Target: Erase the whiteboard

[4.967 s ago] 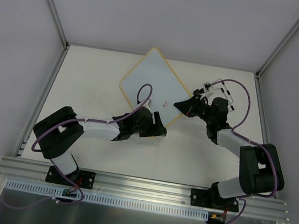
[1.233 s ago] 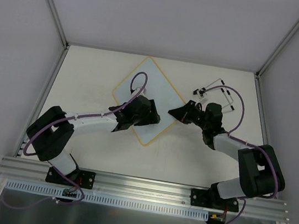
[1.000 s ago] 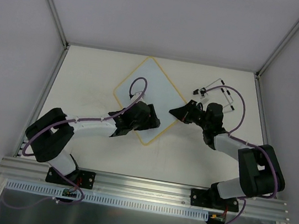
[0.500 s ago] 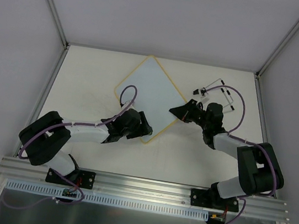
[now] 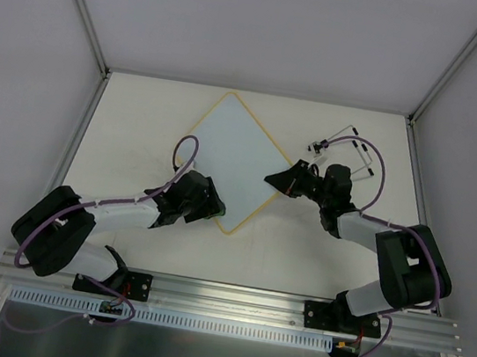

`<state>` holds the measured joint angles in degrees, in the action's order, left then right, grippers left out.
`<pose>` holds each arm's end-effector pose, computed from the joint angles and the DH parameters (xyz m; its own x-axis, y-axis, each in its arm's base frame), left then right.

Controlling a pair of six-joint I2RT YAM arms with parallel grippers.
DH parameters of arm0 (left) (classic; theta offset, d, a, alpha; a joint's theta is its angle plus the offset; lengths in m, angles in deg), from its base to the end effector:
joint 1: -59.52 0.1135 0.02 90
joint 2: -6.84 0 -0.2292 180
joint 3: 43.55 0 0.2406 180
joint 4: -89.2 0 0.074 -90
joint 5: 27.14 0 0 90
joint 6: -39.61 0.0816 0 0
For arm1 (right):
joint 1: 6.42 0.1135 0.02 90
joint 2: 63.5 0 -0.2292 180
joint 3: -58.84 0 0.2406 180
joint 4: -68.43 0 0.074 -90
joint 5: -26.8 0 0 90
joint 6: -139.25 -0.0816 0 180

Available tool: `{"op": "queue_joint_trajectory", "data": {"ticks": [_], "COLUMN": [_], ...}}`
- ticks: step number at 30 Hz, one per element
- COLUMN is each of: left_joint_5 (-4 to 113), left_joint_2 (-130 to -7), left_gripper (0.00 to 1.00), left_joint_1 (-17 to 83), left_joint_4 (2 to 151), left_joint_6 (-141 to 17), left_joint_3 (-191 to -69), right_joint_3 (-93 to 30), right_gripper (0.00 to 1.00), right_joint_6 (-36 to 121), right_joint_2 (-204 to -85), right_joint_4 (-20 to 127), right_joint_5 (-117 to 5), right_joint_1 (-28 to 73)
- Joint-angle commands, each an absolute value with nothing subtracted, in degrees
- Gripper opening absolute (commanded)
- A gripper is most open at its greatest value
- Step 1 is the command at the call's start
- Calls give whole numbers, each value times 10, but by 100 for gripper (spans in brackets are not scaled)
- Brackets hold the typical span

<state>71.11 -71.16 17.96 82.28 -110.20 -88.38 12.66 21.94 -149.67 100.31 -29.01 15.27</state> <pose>0.2264 -0.1850 0.1064 -0.7388 -0.4882 -0.4646 -0.1277 0.7783 -0.6148 0.2889 0.1642 0.1676 -0.4939 0.2120 -0.8433 -0.6708 0.5242 0.5247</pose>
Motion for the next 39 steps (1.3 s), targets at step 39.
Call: {"op": "queue_joint_trajectory", "data": {"ticks": [39], "left_joint_5": [699], "left_joint_2": [-754], "left_gripper": [0], "left_joint_1": [121], "left_joint_4": [670], "left_joint_6": [-1005], "left_joint_3": [-952], "right_joint_3": [115], "right_gripper": [0], "right_joint_6": [297], "right_joint_2": [-1511], "right_joint_4": [1029], "right_joint_5": [-295], "right_joint_1": [151]}}
